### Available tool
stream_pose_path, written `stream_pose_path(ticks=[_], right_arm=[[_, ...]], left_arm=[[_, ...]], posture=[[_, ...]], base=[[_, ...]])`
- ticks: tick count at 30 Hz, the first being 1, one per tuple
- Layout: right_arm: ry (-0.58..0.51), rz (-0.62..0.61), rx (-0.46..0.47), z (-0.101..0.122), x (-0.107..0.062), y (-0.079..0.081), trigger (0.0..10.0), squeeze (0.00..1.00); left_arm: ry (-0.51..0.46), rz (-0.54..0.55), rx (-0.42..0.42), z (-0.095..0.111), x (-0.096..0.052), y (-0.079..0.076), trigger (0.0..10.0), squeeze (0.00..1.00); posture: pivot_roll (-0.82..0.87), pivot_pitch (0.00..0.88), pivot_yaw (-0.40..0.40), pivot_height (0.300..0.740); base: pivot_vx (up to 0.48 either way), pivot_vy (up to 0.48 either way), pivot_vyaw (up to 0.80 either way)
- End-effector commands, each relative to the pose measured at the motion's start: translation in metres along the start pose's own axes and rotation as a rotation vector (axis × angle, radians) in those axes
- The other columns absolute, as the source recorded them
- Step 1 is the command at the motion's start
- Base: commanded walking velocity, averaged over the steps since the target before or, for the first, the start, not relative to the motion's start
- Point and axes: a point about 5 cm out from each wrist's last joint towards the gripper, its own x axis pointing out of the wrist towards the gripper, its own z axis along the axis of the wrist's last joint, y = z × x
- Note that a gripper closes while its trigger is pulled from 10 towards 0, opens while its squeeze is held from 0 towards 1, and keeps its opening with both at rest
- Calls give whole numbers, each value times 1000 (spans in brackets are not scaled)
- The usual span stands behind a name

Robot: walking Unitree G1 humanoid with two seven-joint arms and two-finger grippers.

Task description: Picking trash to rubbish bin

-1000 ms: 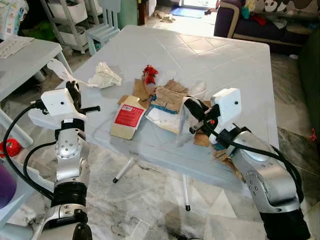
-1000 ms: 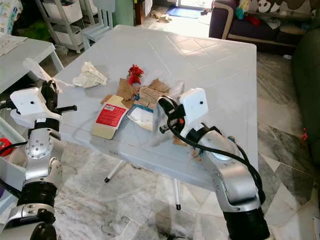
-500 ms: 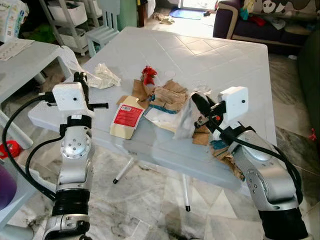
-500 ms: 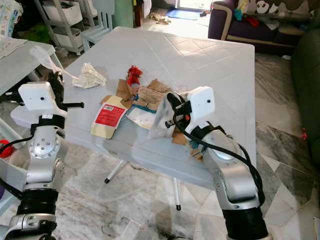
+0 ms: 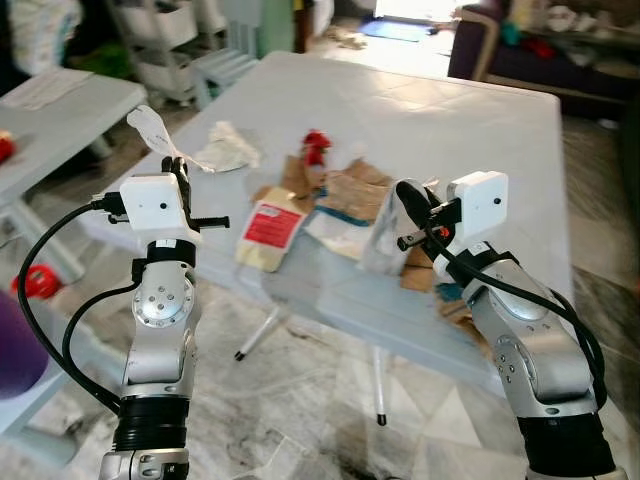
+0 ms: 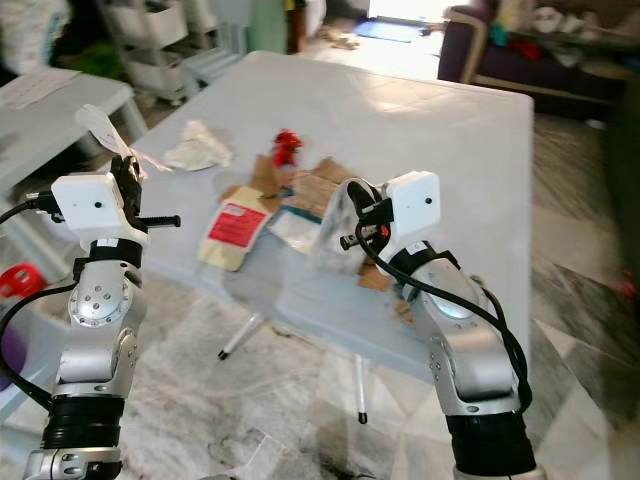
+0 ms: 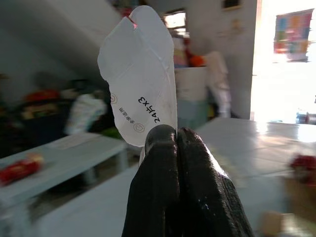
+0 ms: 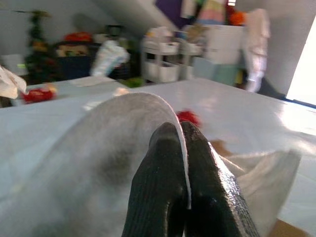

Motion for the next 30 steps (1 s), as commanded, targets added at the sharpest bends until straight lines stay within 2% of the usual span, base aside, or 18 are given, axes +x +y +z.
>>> stream_pose_path(ticks=[1,30], right_arm=[[-12,-4,-7,2,0,0,10000,0],[-17,-17,-17,4,-1,-7,10000,0]], left_arm=[[1,2,5,2,0,1,0,0],[44,2,-31,-2,5,-2,0,0]], posture=[[-11,51,2,740],[-26,57,3,740]], base=[[0,0,800],[0,0,800]])
